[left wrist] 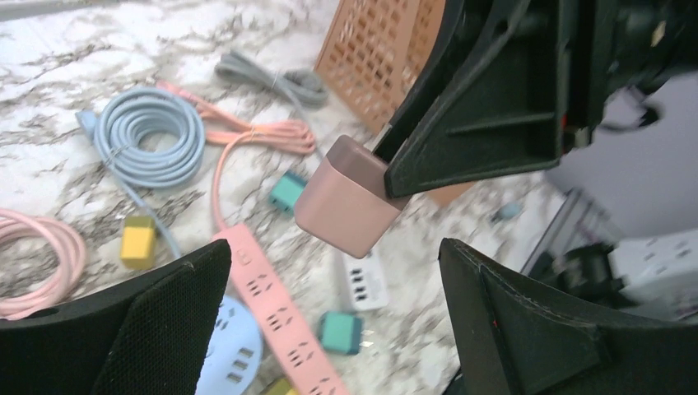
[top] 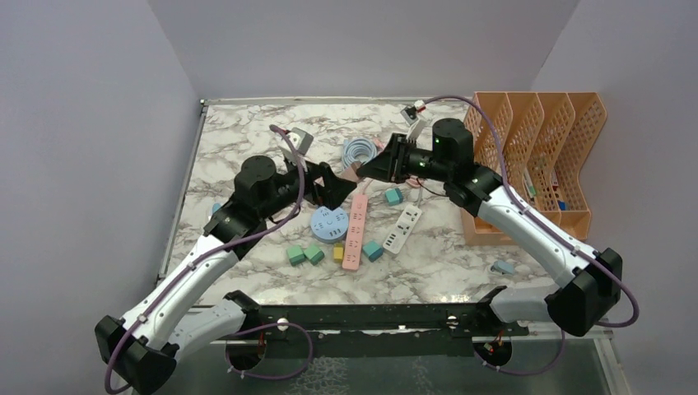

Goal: Insert the plug

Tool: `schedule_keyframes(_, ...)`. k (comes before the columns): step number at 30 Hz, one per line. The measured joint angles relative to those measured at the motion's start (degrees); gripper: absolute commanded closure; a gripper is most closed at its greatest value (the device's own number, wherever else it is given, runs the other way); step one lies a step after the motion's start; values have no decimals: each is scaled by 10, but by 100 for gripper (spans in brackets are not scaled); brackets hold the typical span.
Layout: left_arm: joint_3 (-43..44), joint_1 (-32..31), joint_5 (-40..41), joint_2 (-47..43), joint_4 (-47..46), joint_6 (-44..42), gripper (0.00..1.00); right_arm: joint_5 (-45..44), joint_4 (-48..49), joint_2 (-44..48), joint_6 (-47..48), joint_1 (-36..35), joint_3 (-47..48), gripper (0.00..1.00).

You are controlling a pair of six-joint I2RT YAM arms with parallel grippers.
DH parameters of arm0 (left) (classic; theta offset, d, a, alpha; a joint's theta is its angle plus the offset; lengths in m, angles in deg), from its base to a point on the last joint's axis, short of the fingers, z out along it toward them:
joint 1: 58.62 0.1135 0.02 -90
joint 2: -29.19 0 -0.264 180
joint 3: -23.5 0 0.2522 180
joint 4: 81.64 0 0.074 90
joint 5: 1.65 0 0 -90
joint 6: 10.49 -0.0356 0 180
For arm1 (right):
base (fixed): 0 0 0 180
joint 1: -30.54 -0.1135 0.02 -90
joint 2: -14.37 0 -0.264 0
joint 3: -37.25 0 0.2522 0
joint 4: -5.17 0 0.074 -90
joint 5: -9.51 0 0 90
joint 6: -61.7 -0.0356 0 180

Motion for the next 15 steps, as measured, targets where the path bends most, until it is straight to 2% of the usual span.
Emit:
schedule_keyframes(3, 14, 0, 17, -25, -19, 77, 5, -3, 44, 27, -25, 1, -14, 92)
schedule_keyframes(4, 14, 0, 26, -33, -31, 134, 7, -3, 57, 31, -33, 1, -17, 92)
schedule_keyframes(5, 14, 0, 26, -33, -31, 134, 8, -3, 68, 35, -41, 1, -19, 91)
schedule_keyframes(10, -18, 0, 48, -59, -113, 303, 14, -2, 118, 40, -86, 1, -20, 90)
schedule_keyframes(15, -35, 0, 52, -48, -166, 406, 21, 15, 172, 44, -135, 1, -20, 89)
